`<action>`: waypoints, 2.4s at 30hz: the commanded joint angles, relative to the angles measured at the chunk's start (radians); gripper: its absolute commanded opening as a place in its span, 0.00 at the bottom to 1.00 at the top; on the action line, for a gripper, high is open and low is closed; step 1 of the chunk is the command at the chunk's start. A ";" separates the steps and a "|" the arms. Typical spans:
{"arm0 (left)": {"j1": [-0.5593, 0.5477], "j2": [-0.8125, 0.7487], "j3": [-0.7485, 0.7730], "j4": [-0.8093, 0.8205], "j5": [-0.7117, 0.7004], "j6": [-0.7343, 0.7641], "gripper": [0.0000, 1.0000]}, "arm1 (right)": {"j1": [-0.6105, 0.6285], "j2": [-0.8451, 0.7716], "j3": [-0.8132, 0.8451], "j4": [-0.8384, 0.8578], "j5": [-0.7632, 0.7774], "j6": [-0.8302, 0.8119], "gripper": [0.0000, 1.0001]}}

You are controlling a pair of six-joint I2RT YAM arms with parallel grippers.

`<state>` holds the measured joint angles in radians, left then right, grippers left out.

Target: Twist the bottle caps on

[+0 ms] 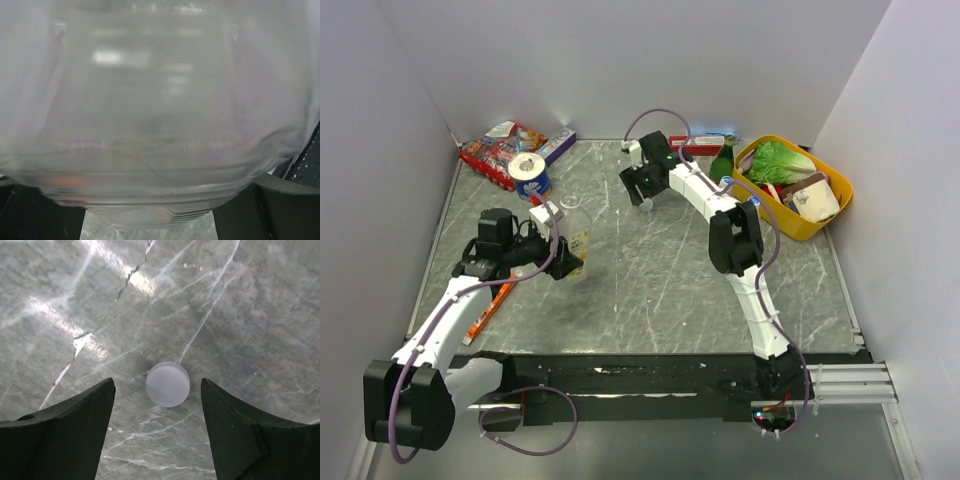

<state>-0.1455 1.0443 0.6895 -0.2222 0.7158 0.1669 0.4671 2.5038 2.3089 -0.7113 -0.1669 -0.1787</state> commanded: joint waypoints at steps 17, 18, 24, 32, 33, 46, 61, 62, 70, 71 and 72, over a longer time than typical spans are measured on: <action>0.004 -0.053 -0.025 0.089 0.004 -0.024 0.01 | 0.010 0.084 0.073 -0.068 0.049 -0.033 0.55; 0.006 -0.053 -0.027 0.089 0.004 -0.026 0.01 | 0.008 0.086 0.076 -0.079 0.047 -0.042 0.51; 0.009 -0.055 -0.024 0.078 0.004 -0.004 0.01 | 0.010 0.017 -0.063 -0.115 -0.002 -0.067 0.39; 0.014 -0.053 -0.041 0.106 0.014 -0.012 0.01 | 0.013 -0.221 -0.382 -0.163 -0.121 -0.079 0.36; 0.015 -0.053 -0.044 0.116 0.004 -0.030 0.01 | 0.012 -0.265 -0.438 -0.165 -0.137 -0.073 0.36; 0.015 -0.102 -0.065 0.122 -0.092 -0.098 0.01 | 0.189 -0.517 -0.864 -0.057 -0.135 -0.127 0.64; 0.015 -0.089 -0.018 0.076 -0.099 -0.129 0.01 | 0.068 -0.896 -1.014 -0.141 -0.460 -1.153 0.78; 0.015 -0.086 -0.015 0.075 -0.095 -0.124 0.01 | 0.074 -0.916 -1.061 -0.157 -0.464 -1.324 0.77; 0.020 -0.067 0.016 0.029 -0.065 -0.073 0.01 | 0.143 -0.867 -1.172 -0.070 -0.427 -1.604 0.75; 0.020 -0.066 0.018 0.027 -0.067 -0.076 0.01 | 0.149 -0.849 -1.168 -0.066 -0.425 -1.608 0.75; 0.020 -0.064 0.018 0.026 -0.067 -0.076 0.01 | 0.156 -0.841 -1.163 -0.060 -0.427 -1.604 0.75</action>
<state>-0.1322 0.9810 0.6498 -0.2100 0.6197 0.0753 0.6003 1.6379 1.1358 -0.8135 -0.5690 -1.6157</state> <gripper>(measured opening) 0.835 0.755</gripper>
